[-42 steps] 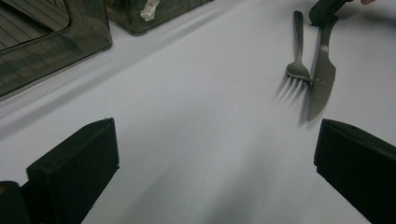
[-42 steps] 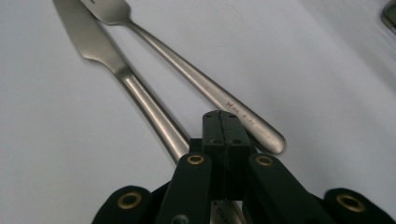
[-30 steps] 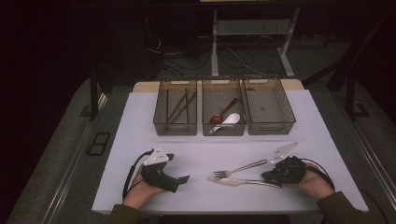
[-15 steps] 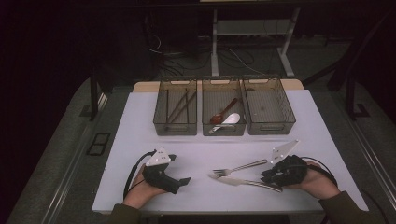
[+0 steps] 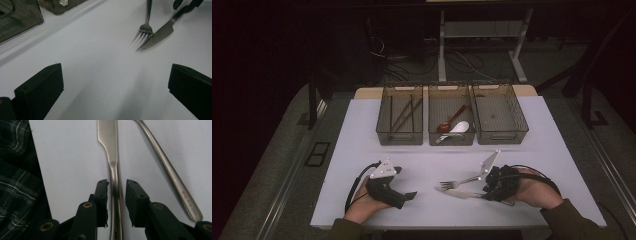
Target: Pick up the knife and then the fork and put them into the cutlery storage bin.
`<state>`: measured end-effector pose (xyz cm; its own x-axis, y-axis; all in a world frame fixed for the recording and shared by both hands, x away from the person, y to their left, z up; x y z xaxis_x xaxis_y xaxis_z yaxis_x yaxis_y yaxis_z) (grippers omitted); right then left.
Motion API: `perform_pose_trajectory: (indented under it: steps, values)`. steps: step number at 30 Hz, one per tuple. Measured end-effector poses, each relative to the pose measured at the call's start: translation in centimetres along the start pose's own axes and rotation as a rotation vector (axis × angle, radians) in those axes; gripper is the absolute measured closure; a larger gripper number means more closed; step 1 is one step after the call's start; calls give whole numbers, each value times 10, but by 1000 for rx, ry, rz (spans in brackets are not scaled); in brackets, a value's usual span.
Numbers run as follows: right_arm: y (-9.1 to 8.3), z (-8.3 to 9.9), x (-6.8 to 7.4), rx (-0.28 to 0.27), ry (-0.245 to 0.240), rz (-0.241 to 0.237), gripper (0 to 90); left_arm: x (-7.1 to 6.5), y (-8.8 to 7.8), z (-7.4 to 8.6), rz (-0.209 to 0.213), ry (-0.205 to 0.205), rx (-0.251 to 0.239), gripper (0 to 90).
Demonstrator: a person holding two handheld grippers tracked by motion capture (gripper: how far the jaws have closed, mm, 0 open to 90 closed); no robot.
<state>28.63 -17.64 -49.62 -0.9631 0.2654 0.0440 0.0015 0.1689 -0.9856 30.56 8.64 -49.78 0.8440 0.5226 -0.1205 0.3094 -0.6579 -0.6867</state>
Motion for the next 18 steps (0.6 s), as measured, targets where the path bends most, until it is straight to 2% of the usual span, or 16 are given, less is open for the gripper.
perform_pose_trajectory:
  steps: [4, 12, 18]
  values:
    - [5, -4, 0, 53, -27, 9, 712, 0, 1, 0, 1, -1, 2, 0]
    - [12, -13, 2, 113, -76, 9, 741, -1, 1, 0, 5, 0, 5, 0]
    - [15, -16, 2, 164, -102, 40, 771, -1, 2, 0, 6, 3, 9, 0]
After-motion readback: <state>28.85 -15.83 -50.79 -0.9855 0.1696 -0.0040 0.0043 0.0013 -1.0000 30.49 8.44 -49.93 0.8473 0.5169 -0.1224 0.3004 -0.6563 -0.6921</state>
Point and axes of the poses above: each handheld gripper's, and its own axes: y roughly forward along the jaws, z roughly out of its underside, x roughly to its left, the point moved 9 cm from there along y, roughly forward along the jaws, and after that the axes turned 8 degrees about x, right-handed, at the moved point
